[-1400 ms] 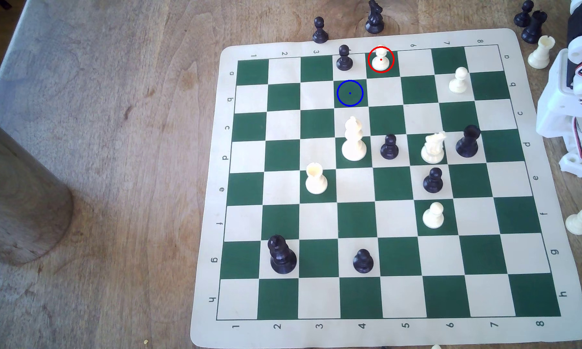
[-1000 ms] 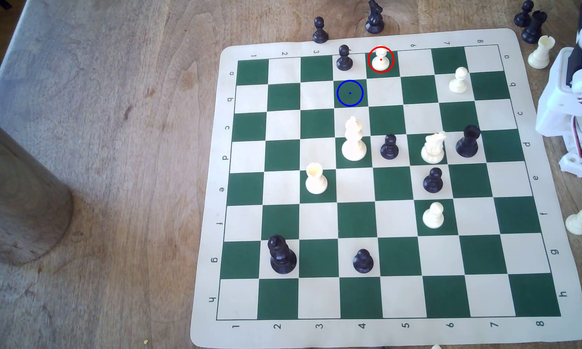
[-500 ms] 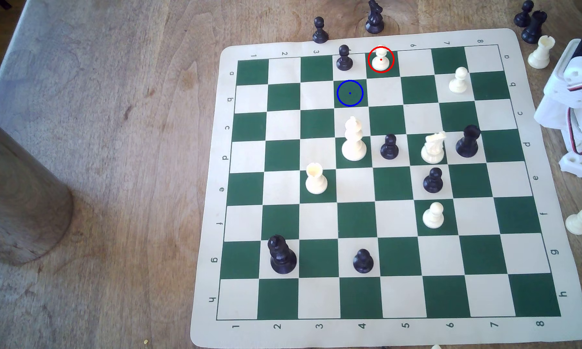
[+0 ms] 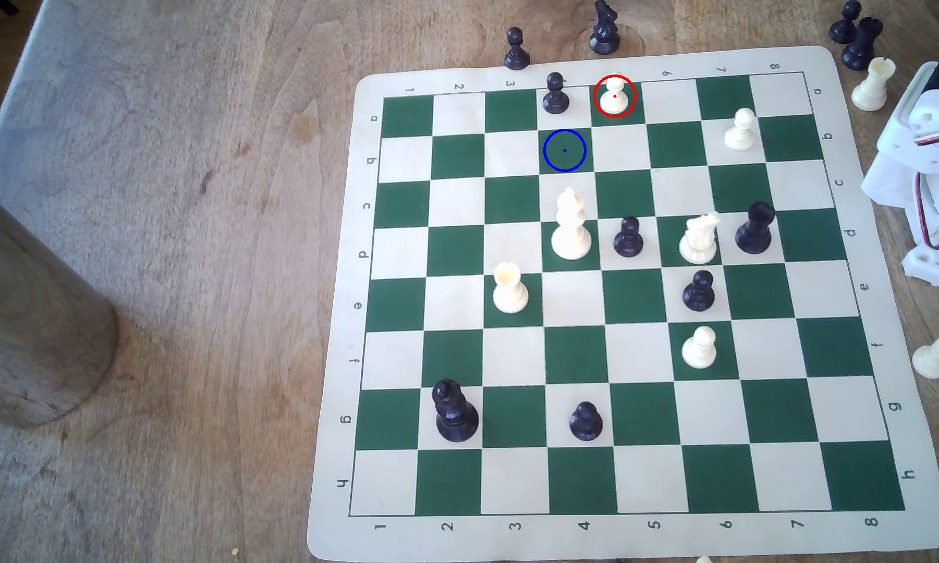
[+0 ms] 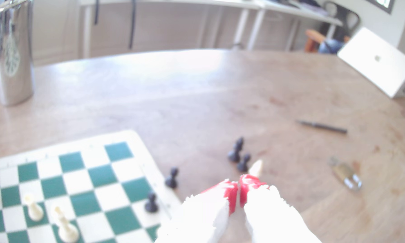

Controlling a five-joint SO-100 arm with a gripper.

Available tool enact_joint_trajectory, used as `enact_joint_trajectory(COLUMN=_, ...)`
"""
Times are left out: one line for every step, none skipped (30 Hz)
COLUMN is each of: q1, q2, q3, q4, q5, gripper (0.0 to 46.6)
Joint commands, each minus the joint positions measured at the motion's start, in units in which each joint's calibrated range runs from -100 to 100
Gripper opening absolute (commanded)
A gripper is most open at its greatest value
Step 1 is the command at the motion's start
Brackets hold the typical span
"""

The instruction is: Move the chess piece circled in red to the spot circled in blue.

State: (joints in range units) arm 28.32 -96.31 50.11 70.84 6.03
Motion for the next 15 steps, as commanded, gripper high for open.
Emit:
enact_joint_trajectory(q1=-3.95, q2=0.39, q3=-0.88, q4=9.51, q5=-3.81, gripper=0.3)
enact_joint_trajectory(q1=-5.44, q2=0.47, q3=1.56, q4=10.24, q5=-6.15, gripper=0.3)
enact_joint_trajectory(q1=-6.46, q2=0.47, q3=3.2, q4=10.49, q5=-7.77, gripper=0.3)
enact_joint_trajectory(q1=-7.16, q2=0.47, q3=4.1, q4=10.49, q5=-8.89, gripper=0.3)
enact_joint_trajectory(q1=-7.94, q2=0.47, q3=5.01, q4=10.41, q5=-9.96, gripper=0.3)
enact_joint_trajectory(q1=-9.19, q2=2.26, q3=5.55, q4=10.24, q5=-12.41, gripper=0.3)
enact_joint_trajectory(q1=-9.43, q2=4.55, q3=5.55, q4=10.08, q5=-13.09, gripper=0.3)
enact_joint_trajectory(q1=-9.43, q2=6.67, q3=5.55, q4=9.67, q5=-13.53, gripper=0.3)
enact_joint_trajectory(q1=-9.51, q2=8.45, q3=5.55, q4=9.1, q5=-13.82, gripper=0.3)
enact_joint_trajectory(q1=-9.27, q2=10.32, q3=5.73, q4=8.36, q5=-14.02, gripper=0.3)
enact_joint_trajectory(q1=-8.65, q2=13.63, q3=6.01, q4=6.72, q5=-14.31, gripper=0.5)
enact_joint_trajectory(q1=-8.26, q2=15.07, q3=6.28, q4=5.66, q5=-14.51, gripper=0.5)
enact_joint_trajectory(q1=-8.1, q2=16.6, q3=6.37, q4=5.08, q5=-14.55, gripper=0.6)
enact_joint_trajectory(q1=-8.1, q2=17.88, q3=6.37, q4=4.84, q5=-14.65, gripper=0.7)
enact_joint_trajectory(q1=-8.1, q2=19.06, q3=6.28, q4=4.43, q5=-14.85, gripper=0.7)
